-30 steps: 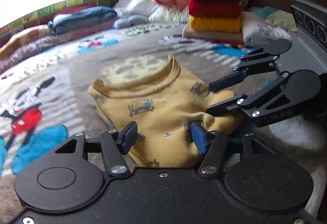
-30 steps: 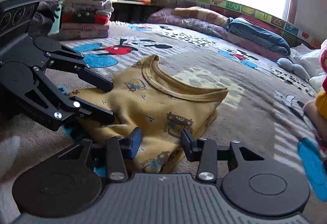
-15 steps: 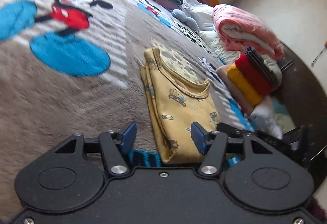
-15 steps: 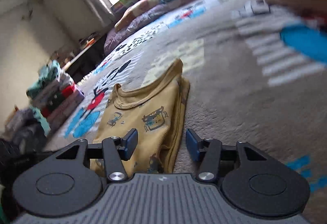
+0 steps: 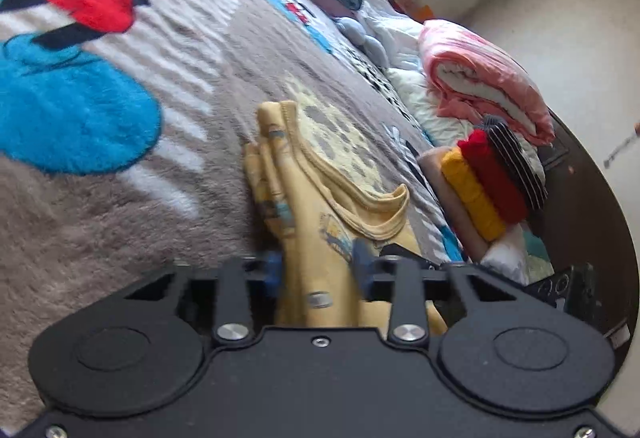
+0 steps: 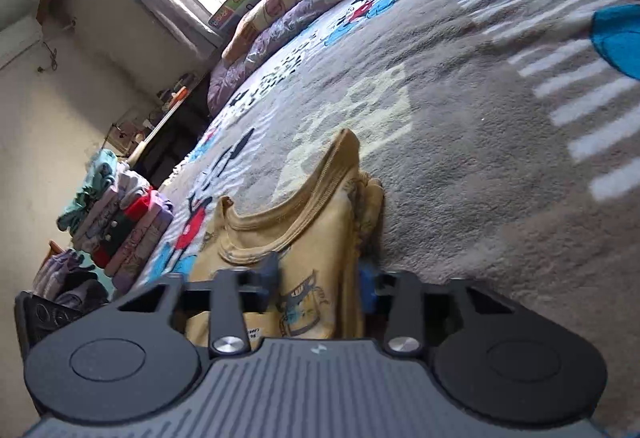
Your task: Fold clothes
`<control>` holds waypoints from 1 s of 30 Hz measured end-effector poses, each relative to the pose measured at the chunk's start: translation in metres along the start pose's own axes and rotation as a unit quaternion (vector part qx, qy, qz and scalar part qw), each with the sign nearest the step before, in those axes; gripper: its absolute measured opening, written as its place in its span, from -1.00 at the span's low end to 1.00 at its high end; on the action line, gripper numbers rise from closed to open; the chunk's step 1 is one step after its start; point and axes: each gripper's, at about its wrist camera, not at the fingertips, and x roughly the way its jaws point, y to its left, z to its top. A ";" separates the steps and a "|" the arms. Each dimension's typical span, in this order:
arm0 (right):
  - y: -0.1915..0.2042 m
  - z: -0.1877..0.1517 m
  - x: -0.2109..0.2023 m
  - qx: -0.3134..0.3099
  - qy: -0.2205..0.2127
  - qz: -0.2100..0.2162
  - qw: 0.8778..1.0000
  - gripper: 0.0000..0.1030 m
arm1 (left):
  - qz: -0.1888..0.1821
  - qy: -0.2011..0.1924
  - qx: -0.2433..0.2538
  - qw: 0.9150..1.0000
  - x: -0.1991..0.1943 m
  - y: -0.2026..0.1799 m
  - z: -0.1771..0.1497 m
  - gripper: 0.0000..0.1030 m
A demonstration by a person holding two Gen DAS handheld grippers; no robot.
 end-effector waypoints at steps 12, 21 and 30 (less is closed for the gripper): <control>0.008 -0.009 -0.024 0.082 0.002 0.036 0.996 -0.07 | -0.009 -0.028 -0.098 0.995 -0.076 0.032 -0.007 -0.02; -0.002 -0.045 -0.050 0.058 -0.015 0.055 0.997 0.08 | -0.013 -0.017 -0.059 0.998 -0.082 0.020 -0.022 0.18; -0.004 -0.031 -0.021 0.054 -0.005 0.033 0.998 -0.61 | -0.017 -0.017 -0.035 0.999 -0.032 -0.001 -0.024 -0.71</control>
